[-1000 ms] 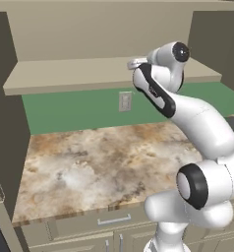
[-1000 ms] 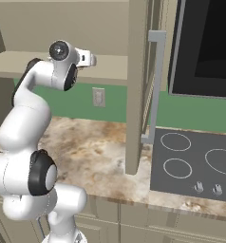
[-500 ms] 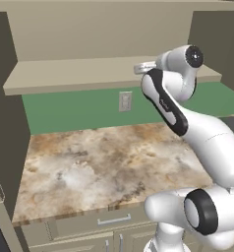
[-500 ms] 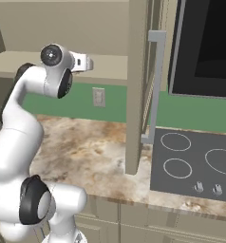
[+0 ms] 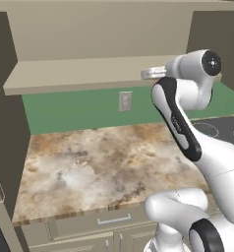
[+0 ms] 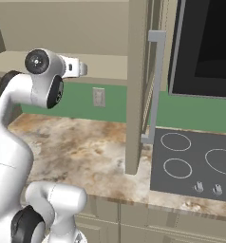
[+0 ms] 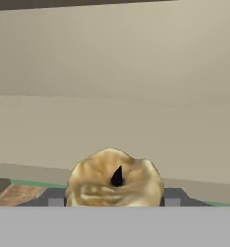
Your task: Get the candle and the beer from the cabinet and move them to the dining counter.
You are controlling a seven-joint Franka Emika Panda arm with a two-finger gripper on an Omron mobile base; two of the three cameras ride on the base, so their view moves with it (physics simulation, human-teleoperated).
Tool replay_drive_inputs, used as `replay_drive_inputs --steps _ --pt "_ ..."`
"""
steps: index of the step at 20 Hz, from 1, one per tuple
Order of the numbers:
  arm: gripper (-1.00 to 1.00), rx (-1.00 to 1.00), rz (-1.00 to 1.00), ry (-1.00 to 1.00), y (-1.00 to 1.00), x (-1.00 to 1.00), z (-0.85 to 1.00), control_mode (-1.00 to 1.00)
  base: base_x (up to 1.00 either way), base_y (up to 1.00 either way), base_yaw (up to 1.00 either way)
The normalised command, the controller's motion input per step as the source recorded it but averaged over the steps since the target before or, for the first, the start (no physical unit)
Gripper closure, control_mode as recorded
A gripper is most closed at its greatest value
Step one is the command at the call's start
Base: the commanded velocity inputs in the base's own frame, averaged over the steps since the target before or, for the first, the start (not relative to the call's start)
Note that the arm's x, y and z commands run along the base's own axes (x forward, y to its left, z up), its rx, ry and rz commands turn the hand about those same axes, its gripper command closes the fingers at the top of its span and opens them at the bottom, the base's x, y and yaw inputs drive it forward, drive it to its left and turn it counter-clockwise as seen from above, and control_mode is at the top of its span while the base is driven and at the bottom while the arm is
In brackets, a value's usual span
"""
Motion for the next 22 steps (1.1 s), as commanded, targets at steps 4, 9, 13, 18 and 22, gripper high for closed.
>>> replay_drive_inputs --steps 4,9,13,18,22 --pt "1.00 0.00 0.00 0.00 -0.06 -0.72 0.06 -1.00 0.00 0.00 0.00" --pt "1.00 0.00 0.00 0.02 0.00 -0.57 0.01 -1.00 0.00 0.00 0.00" --pt "1.00 0.00 -0.04 0.04 0.00 -0.62 0.04 -1.00 0.00 0.00 0.00" --pt "1.00 0.00 -0.07 0.04 0.00 -0.65 0.06 -1.00 0.00 0.00 0.00" --pt "1.00 0.00 -0.07 0.03 0.00 -0.60 0.08 -1.00 0.00 0.00 0.00"
